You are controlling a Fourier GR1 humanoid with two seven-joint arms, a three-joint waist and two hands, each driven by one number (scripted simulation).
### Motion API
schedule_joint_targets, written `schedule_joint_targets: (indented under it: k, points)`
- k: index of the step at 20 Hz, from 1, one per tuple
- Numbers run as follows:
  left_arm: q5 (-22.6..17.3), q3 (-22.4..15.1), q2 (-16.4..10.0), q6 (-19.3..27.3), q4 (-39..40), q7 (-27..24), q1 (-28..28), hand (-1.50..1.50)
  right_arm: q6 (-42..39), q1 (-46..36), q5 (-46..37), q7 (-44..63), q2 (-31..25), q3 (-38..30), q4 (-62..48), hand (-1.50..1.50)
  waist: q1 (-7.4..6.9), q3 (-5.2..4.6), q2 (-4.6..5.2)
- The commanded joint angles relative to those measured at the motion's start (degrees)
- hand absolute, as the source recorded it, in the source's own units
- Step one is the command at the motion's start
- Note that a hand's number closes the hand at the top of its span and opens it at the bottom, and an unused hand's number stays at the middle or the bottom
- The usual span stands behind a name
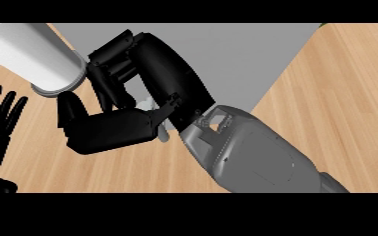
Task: Pick up the wine, place it into the cabinet and close the cabinet
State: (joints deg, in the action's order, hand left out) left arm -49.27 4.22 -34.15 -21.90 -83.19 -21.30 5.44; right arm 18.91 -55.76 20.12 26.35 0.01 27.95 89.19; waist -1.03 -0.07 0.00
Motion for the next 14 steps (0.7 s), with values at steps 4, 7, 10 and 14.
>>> schedule_joint_targets:
  k: [4, 7, 10, 14]
  points:
    - [-0.23, 2.60, -0.10, -1.33, 0.16, 2.72, -1.45, -1.50, -4.46, -0.64, 0.22, -5.22, -0.02, -6.13, -11.30, 1.50, 0.28, 0.05, 0.07]
    - [2.99, 1.63, 3.33, -1.41, 0.51, -0.14, 0.21, -1.50, -8.73, 2.17, -0.17, -8.48, -1.82, -8.44, -13.21, 1.50, 0.35, 0.06, 0.09]
    - [1.01, 1.98, 2.25, -3.13, 1.78, 1.89, -1.28, -1.50, -12.60, 1.83, -1.13, -14.35, -2.64, -9.06, -19.72, 1.50, 0.00, 0.04, 0.38]
    - [2.15, 2.49, 2.69, -2.83, 1.98, 1.21, -0.35, -1.50, -13.52, 3.13, -0.62, -13.05, -3.75, -9.70, -18.44, 1.50, 0.38, 0.03, 0.21]
